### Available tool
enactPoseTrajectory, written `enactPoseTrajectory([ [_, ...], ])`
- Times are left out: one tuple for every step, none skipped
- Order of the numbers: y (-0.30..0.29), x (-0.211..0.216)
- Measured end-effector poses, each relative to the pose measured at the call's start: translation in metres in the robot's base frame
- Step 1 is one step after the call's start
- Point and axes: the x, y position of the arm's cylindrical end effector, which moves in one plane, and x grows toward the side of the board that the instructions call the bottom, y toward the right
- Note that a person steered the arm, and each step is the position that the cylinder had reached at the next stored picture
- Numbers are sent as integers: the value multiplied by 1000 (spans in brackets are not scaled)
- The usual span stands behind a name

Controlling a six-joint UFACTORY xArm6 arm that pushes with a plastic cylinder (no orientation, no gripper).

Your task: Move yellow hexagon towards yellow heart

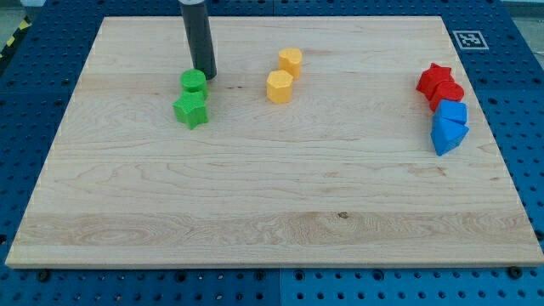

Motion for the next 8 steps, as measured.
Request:
enactPoseTrajectory([
  [0,9],
  [1,9],
  [13,16],
  [19,38],
  [47,58],
  [78,66],
  [114,66],
  [135,66],
])
